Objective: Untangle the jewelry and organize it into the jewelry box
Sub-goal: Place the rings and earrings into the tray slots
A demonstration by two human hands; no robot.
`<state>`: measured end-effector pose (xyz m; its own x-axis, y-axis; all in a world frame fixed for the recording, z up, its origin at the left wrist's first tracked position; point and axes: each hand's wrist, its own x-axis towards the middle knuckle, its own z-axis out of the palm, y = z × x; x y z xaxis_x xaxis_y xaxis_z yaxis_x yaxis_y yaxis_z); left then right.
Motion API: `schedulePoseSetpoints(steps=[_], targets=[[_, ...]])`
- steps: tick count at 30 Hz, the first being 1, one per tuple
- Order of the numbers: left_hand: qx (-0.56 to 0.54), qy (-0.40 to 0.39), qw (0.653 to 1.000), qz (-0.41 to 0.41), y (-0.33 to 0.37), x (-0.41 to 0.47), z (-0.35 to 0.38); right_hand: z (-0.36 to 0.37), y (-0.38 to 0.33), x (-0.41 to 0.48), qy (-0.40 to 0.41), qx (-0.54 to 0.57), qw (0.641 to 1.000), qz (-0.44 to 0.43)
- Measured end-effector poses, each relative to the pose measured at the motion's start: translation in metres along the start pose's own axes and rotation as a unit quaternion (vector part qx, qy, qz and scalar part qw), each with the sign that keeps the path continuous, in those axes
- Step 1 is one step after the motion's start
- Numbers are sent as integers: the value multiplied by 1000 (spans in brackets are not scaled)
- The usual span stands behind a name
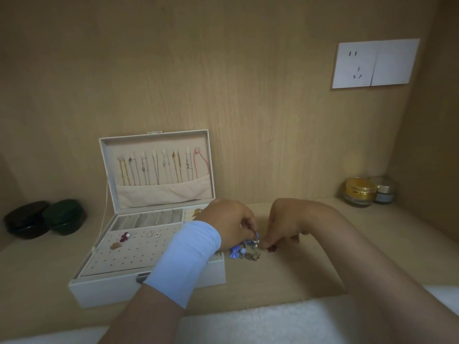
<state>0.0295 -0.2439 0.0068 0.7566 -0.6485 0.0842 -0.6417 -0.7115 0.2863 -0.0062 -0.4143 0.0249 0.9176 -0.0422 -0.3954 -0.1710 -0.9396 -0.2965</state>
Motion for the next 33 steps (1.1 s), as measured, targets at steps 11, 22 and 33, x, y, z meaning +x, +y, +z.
schedulePoseSetpoints(steps=[11,22,33], targets=[[-16,-21,1000,-5,-1,-2,3,-12,3,-3,24,70,996,-52],[-218,118,968,-28,-41,-41,-33,-15,-37,-16,106,355,911,-180],[-507,242,821,-105,-110,-98,-84,2,-141,18,136,317,914,-215]])
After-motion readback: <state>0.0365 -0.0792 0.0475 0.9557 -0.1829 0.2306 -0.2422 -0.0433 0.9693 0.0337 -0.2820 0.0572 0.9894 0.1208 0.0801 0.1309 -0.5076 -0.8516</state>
